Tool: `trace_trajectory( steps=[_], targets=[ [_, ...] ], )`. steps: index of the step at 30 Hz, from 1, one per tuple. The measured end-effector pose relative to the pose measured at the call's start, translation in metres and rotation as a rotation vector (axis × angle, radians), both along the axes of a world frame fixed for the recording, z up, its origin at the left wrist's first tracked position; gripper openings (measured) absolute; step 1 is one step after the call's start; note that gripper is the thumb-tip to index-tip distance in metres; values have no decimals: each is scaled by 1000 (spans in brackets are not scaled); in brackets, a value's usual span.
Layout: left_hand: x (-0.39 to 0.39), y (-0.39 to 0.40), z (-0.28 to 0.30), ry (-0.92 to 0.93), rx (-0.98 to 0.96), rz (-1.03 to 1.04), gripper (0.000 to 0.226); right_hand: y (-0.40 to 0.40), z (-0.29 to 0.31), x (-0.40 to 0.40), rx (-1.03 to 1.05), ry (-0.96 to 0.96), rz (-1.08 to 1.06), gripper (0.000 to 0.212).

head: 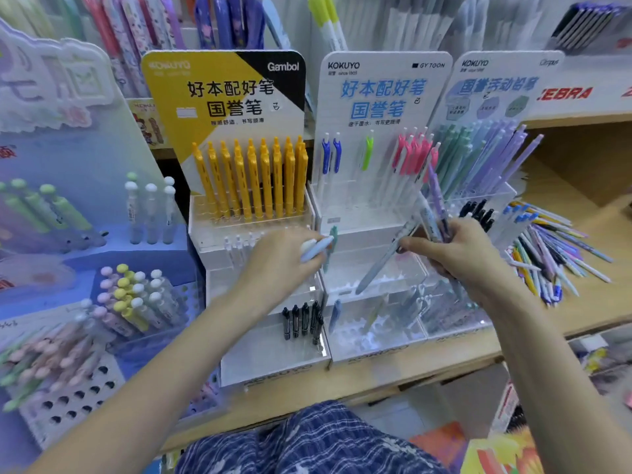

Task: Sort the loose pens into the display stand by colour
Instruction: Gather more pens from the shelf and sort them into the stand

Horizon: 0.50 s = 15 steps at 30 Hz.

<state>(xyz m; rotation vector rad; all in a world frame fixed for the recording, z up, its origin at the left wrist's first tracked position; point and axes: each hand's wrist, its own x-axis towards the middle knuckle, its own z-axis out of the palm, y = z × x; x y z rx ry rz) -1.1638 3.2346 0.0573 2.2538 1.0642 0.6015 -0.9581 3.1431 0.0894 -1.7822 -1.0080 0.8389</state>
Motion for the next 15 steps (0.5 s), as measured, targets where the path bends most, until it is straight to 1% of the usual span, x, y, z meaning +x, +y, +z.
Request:
trace_trajectory(
  steps=[3,4,6,7,10,12,15],
  targets=[
    [17,-5,-21,110,-44,-120,23,-26,-16,12,20,-60,-126,14],
    [22,-6,-25,138,-47,-149,26,-33,-24,16,-1,-124,-168,17],
    [31,-6,-33,205,-36,-198,30,-47,-43,23,-90,-307,-237,31],
    [34,-6,-37,245,-23,-215,32,-54,-53,25,-127,-363,-250,36],
    [38,-5,-49,312,-5,-233,23,-72,-79,25,-158,-374,-306,43],
    [39,-5,-57,327,-4,-231,18,-79,-90,25,-188,-390,-382,52],
    [41,-6,-63,352,19,-212,18,-82,-100,27,-191,-455,-448,55]
  ],
)
